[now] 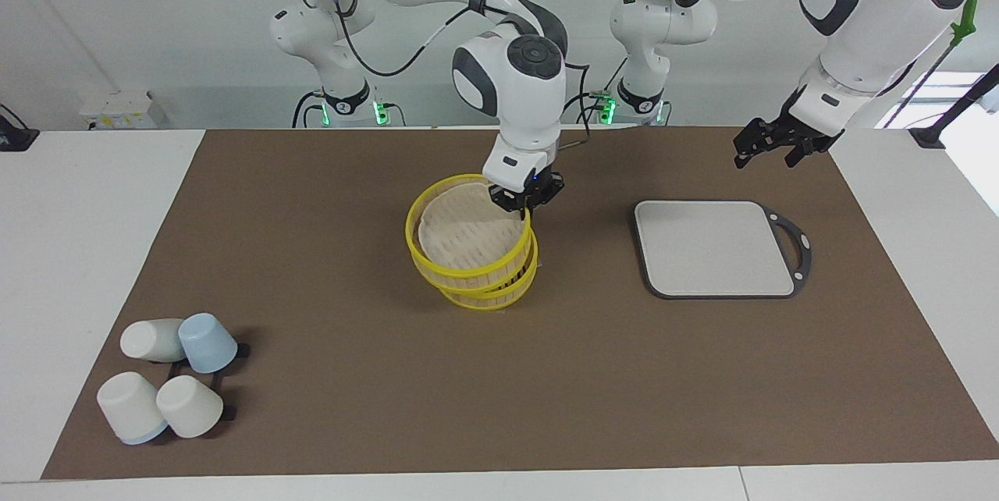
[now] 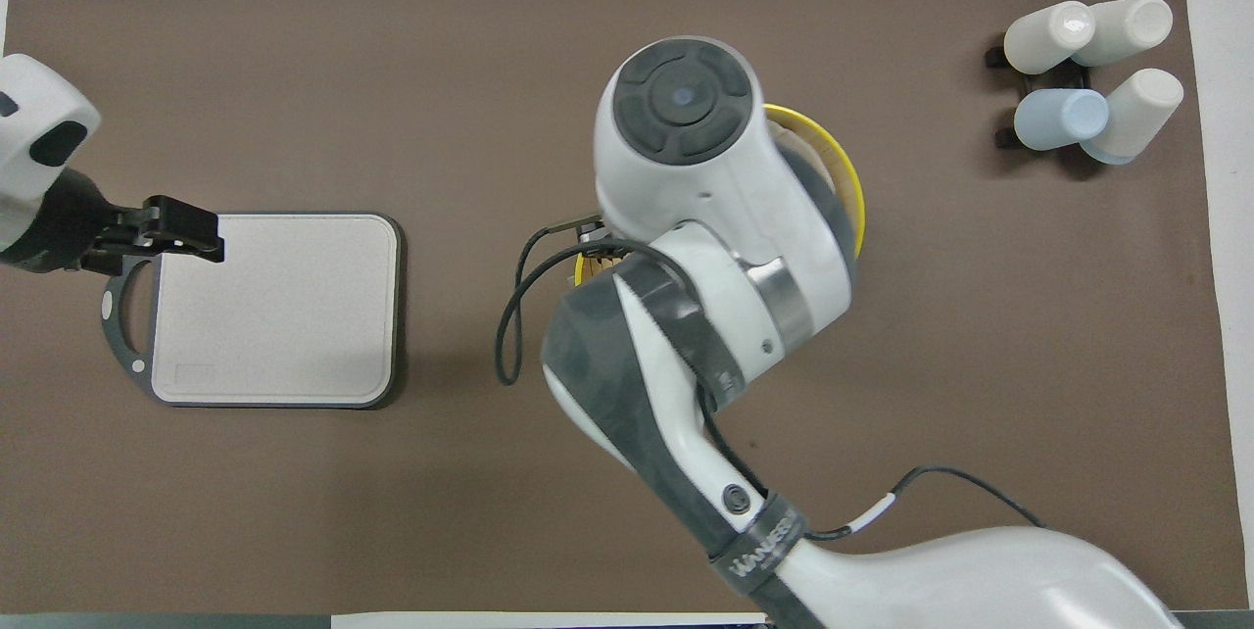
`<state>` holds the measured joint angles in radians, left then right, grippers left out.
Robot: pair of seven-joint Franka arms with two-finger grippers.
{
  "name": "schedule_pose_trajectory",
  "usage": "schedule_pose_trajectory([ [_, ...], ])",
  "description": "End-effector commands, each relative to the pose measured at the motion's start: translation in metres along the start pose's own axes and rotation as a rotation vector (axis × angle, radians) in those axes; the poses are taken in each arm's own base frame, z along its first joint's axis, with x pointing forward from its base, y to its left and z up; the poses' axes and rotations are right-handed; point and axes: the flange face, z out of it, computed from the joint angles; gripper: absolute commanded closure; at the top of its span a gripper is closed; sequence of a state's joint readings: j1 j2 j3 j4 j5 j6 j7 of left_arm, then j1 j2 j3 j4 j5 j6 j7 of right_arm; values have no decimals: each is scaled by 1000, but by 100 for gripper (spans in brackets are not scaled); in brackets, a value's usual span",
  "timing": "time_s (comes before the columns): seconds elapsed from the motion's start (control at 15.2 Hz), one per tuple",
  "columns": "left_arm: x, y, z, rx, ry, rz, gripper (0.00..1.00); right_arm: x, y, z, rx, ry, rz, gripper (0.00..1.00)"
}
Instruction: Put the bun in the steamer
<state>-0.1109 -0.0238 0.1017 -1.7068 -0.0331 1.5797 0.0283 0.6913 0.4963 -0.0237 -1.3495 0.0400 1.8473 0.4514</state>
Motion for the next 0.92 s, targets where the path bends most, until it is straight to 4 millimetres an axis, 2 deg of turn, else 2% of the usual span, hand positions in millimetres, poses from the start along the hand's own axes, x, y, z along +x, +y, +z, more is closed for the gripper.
schedule_pose_trajectory([
  [0.0, -3, 5, -11, 36, -26, 28, 0, -10, -1, 12, 12, 18, 4, 100],
  [0.2, -4, 12, -28, 50, -23, 41, 0, -16, -4, 27, 24, 18, 37, 100],
  [0.46, -5, 11, -38, 48, -15, 41, 0, -30, 0, 40, 17, 6, 36, 100],
  [0.53, -6, 7, -43, 46, -14, 32, 0, -30, 0, 42, 20, 11, 36, 100],
  [0.86, -10, 12, -49, 43, 0, 42, 0, -29, 1, 47, 52, 71, 36, 100],
])
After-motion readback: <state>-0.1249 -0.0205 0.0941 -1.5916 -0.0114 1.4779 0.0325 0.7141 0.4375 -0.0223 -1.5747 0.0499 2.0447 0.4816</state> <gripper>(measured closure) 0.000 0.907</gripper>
